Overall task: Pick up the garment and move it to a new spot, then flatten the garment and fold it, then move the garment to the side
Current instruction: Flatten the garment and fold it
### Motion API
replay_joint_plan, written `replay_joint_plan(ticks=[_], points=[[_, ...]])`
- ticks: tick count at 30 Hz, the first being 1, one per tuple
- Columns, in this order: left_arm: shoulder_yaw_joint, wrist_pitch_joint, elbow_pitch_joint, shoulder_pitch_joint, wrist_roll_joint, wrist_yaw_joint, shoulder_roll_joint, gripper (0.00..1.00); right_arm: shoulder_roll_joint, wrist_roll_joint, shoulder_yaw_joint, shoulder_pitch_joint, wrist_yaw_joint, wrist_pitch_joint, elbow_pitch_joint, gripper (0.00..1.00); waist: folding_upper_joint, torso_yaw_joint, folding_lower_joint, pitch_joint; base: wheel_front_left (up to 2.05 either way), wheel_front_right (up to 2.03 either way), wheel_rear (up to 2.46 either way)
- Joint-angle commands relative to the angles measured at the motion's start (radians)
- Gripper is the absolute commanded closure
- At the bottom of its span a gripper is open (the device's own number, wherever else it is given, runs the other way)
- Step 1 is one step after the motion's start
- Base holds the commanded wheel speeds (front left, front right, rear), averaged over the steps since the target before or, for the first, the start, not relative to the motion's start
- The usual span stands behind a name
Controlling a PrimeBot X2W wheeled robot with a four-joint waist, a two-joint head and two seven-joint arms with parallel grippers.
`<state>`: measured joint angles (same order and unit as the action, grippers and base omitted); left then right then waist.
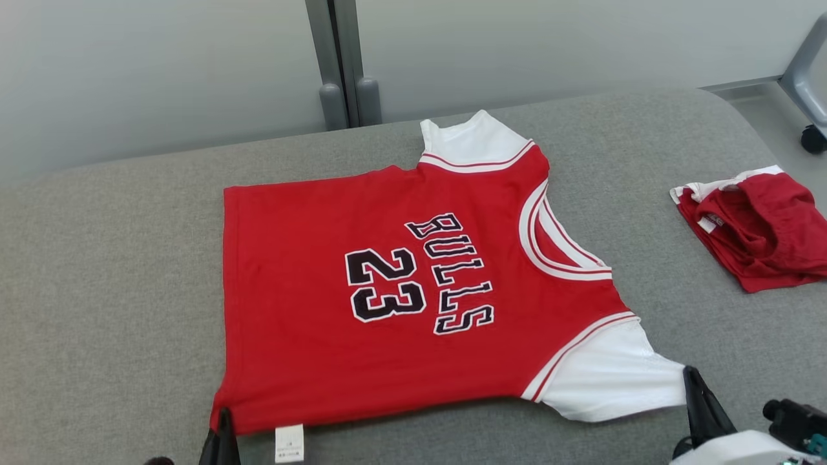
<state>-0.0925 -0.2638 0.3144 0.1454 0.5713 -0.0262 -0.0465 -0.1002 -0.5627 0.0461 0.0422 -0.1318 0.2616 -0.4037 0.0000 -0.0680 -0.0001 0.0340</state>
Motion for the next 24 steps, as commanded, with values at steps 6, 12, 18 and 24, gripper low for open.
replay_joint_plan(ticks=[6,12,18,24], points=[[-0.018,0.000,-0.055,-0.117,-0.019,0.019,-0.008,1.00,0.011,-0.027,0.002,-0.136,0.002,0.004,0.048,1.00,0.0000,0.011,0.0001,0.071,0.00,0.00,0.00],[-0.023,0.000,-0.031,-0.241,-0.033,0.035,-0.008,1.00,0.004,-0.019,-0.024,-0.302,0.002,0.004,0.023,1.00,0.0000,0.017,0.0001,0.141,0.00,0.00,0.00],[-0.030,0.000,0.025,-0.343,-0.043,0.036,-0.008,1.00,-0.016,0.015,-0.063,-0.459,0.002,0.004,-0.044,1.00,0.0000,0.027,0.0001,0.205,0.00,0.00,0.00],[-0.032,0.000,0.067,-0.415,-0.047,0.033,-0.008,1.00,-0.033,0.049,-0.077,-0.580,0.002,0.004,-0.110,1.00,0.0000,0.037,0.0001,0.255,0.00,0.00,0.00]])
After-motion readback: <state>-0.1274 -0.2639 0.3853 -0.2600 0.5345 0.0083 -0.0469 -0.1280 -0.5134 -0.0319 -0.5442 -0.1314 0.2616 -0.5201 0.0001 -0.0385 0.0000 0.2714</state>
